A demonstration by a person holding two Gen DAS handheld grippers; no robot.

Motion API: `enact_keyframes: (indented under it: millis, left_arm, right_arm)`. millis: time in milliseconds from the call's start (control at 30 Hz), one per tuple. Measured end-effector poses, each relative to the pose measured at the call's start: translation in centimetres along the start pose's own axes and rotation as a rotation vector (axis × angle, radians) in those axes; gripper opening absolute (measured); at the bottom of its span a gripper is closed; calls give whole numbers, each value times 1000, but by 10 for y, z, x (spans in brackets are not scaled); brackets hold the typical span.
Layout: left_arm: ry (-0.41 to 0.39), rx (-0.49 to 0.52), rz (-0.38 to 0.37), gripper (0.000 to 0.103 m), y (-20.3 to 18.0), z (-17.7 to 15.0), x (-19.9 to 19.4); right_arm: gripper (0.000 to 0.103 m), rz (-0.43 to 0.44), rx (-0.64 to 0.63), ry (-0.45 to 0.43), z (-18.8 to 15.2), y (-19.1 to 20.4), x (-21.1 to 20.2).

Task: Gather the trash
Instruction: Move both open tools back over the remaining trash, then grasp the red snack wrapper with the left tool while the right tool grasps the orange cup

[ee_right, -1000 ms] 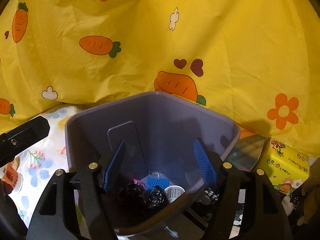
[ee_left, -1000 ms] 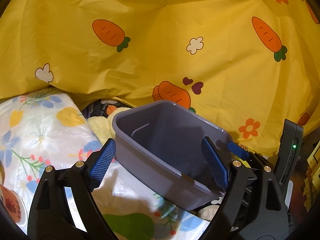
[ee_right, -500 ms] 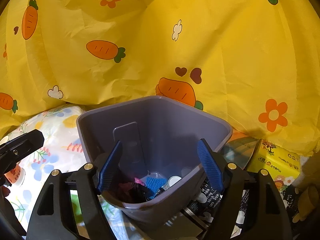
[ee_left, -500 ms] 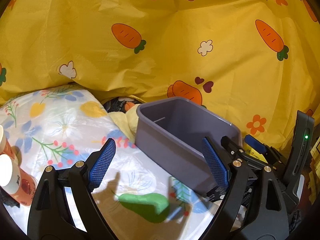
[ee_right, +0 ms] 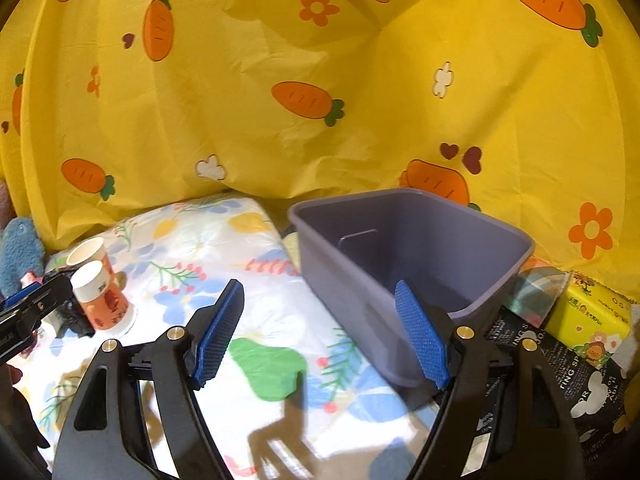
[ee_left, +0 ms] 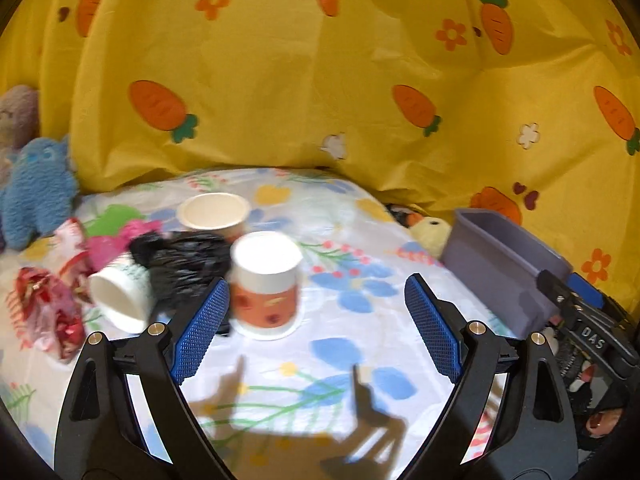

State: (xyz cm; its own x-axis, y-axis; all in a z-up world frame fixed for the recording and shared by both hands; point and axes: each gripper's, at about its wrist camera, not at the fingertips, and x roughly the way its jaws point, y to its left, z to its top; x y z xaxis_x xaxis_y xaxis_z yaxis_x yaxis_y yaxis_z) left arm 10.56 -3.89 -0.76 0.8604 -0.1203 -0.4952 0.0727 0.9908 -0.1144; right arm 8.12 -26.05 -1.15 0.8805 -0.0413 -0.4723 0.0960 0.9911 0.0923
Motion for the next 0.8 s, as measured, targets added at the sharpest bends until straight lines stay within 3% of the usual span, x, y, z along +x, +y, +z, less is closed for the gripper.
enact_keyframes:
  millis: [300, 467, 667, 800]
  left_arm:
    - [-43, -139, 377, 88, 132, -15, -42]
    - [-34, -216, 434, 88, 182, -16, -46]
    - [30, -295, 403, 87, 212, -18, -23]
    - [92, -332, 358, 74, 222, -25, -5]
  right_arm:
    - [76, 188, -96, 54, -19, 89, 1]
    - [76, 249, -133, 71, -25, 121, 2]
    - [76, 284, -163, 98, -28, 146, 11]
    - [76, 303, -183, 109, -26, 160, 18]
